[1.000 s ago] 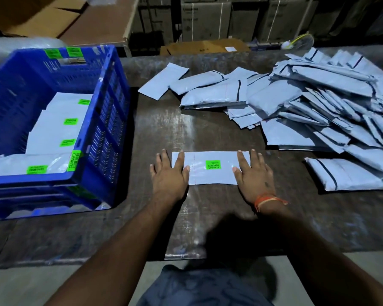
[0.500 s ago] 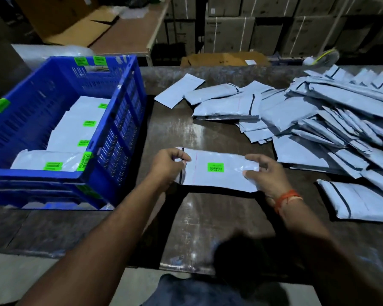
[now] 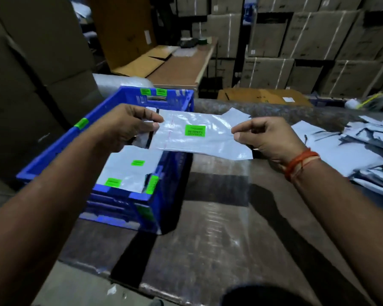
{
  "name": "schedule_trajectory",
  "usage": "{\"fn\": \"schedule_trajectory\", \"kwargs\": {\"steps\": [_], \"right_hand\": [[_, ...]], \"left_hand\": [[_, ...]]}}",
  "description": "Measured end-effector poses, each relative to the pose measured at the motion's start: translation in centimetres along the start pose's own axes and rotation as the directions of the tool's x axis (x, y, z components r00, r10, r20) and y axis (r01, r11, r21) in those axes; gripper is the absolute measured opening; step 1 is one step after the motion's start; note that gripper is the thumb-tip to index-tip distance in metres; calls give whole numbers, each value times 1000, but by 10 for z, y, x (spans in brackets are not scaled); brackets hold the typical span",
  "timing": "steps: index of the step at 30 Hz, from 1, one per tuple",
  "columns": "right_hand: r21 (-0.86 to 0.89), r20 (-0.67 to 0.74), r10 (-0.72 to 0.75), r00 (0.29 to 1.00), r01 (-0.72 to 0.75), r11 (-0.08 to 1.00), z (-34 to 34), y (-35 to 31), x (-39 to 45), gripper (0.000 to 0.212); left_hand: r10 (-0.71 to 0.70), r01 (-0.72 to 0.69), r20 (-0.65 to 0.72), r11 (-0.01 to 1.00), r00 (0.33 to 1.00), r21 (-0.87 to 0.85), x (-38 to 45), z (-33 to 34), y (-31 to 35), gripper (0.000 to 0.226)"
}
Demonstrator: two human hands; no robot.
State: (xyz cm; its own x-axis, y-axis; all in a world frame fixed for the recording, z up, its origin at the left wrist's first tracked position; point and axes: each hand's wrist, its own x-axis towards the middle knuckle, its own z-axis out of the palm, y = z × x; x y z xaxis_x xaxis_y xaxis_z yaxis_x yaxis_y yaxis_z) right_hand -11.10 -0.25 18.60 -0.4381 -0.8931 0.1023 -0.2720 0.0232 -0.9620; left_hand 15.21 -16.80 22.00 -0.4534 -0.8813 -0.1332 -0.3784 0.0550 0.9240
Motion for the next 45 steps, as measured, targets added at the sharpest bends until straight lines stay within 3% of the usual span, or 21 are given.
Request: {"fn": "schedule_trajectory", "kwargs": {"steps": [4, 7, 10, 14, 17, 19, 23, 26, 29, 32, 33, 35, 36, 37, 42, 45], "right_hand": [[-117, 46, -21, 999, 26, 993, 75, -27, 35, 8], [-267, 48, -41, 998, 52, 962, 132, -38, 58, 12], [-442, 34, -32, 999, 44, 896, 184, -47, 80, 19], [-653, 11, 89, 996, -61, 755, 232, -36, 115, 15], [-735, 4, 251, 968, -167, 657, 252, -23, 135, 28], [-845, 4, 301, 953, -158, 512, 267, -12, 143, 34], [-998, 51, 414, 909, 37, 42, 295, 17, 149, 39], [-997, 29, 515, 856, 61, -45, 303, 18, 139, 41], [-993, 23, 532, 846, 82, -87, 309, 22, 134, 39], [-993, 37, 571, 820, 94, -72, 314, 21, 132, 39], [-991, 38, 561, 827, 101, -83, 313, 16, 131, 39], [-993, 51, 482, 875, 95, -67, 309, 5, 132, 36], [-996, 54, 431, 901, 77, -37, 306, -2, 131, 33], [-997, 78, 352, 933, 77, 16, 300, -10, 131, 30], [-816, -49, 42, 998, -64, 575, 243, -40, 128, 21], [-685, -169, -31, 985, -95, 722, 200, -42, 124, 24]], "left_hand": [[-39, 41, -44, 998, 998, 40, 23, -74, -26, 20], [-38, 52, -93, 987, 995, 152, 53, -122, -52, 31], [-16, 52, -111, 945, 994, 322, 84, -152, -72, 28], [0, 28, -48, 818, 999, 575, 112, -163, -97, 26], [-134, 57, 66, 750, 989, 659, 132, -158, -116, 21], [-204, 114, 44, 699, 978, 706, 141, -150, -125, 30], [-271, 111, 52, 552, 961, 826, 147, -137, -141, 41], [-322, 34, 93, 368, 942, 929, 149, -132, -149, 50], [-363, -80, 187, 289, 913, 954, 147, -130, -153, 47], [-494, -33, 148, 235, 857, 972, 146, -127, -148, 42], [-455, -71, 159, 205, 876, 976, 145, -127, -147, 41], [-222, -160, 188, 136, 957, 978, 145, -128, -142, 43], [-124, -160, 179, 151, 976, 976, 142, -127, -136, 40], [-33, -165, 175, 202, 984, 965, 143, -125, -130, 37], [254, -336, 227, 585, 940, 739, 146, -102, -83, 25], [380, -447, 238, 723, 894, 527, 141, -69, -50, 21]]}}
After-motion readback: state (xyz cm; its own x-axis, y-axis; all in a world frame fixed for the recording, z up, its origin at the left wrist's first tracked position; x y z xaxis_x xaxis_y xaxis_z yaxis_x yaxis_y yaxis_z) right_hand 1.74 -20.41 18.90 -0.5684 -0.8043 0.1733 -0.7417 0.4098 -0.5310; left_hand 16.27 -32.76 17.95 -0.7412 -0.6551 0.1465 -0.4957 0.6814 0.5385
